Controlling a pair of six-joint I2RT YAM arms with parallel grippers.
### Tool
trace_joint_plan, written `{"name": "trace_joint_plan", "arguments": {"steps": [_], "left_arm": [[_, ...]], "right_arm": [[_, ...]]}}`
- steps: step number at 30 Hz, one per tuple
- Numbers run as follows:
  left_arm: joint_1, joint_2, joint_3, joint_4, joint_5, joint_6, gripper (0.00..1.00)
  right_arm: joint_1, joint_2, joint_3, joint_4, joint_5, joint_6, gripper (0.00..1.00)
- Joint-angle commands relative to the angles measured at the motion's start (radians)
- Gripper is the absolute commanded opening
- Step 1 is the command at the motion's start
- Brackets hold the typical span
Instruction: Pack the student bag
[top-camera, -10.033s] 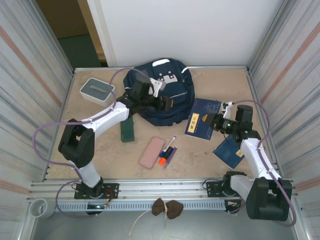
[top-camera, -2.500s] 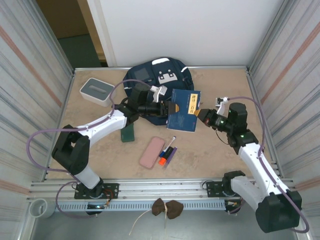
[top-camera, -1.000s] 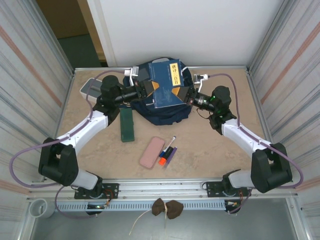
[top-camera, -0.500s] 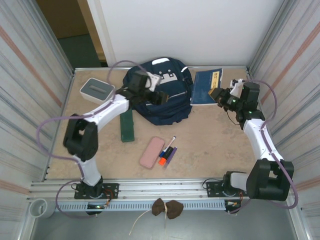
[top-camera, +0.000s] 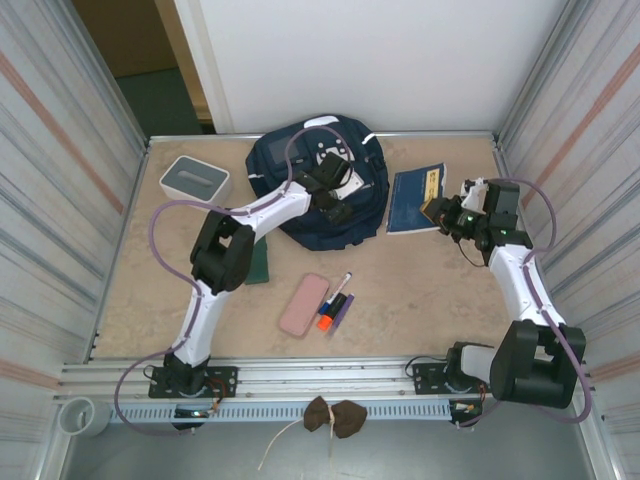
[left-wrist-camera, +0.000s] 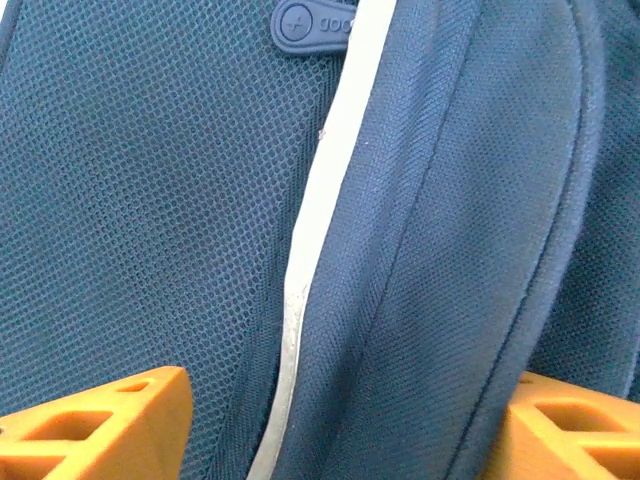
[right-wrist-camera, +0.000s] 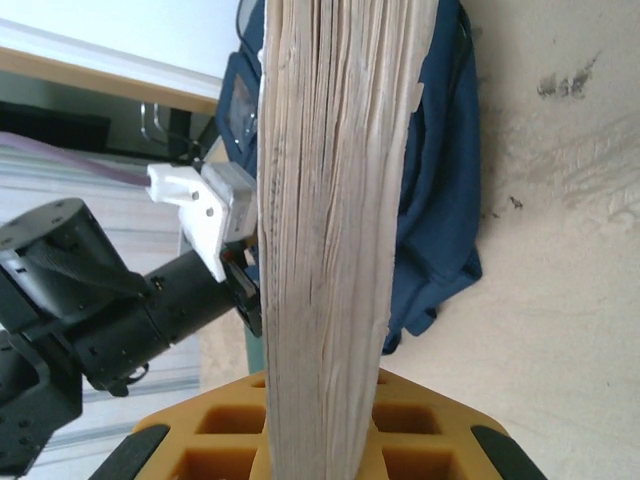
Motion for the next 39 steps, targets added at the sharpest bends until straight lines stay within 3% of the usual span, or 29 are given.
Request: {"name": "trace_joint_plan", "arguments": {"steps": [1,4,10,20,26,32,39], "left_arm": [[0.006,0.024,0.044,-0.048,-0.044,0.049,0.58],[0.006,0.019,0.053,-0.054,-0.019,0.052,0.42],[0.034,-0.092,0.054,-0.030,0.080,0.024,0.00],[0.158,-0.219,0.151,-0.042,0.392,-0.071,0.00],[0.225,-0.211,0.234,-0.068,0.636,-0.138,0.00],[0.269,-0.175,0.332,-0.069,0.679,-0.215,0.00],[0.286,-0.163,0.352,-0.058,0.746,-0.269,0.00]], "right_arm": [[-0.005,-0.047,-0.010,0.003,-0.033,-0.034,0.00],[-0.006,-0.050,-0.021,-0.003,-0.033,-0.034,0.00],[0.021,-0.024,-0.022,-0.052,-0.039,-0.055,0.00],[0.210,0.062,-0.026,0.112,0.028,0.079,0.00],[0.330,0.225,0.037,0.292,0.074,0.156,0.00],[0.411,0.387,0.102,0.442,0.189,0.240,0.00],[0.469,0.546,0.145,0.735,0.334,0.383,0.00]]}}
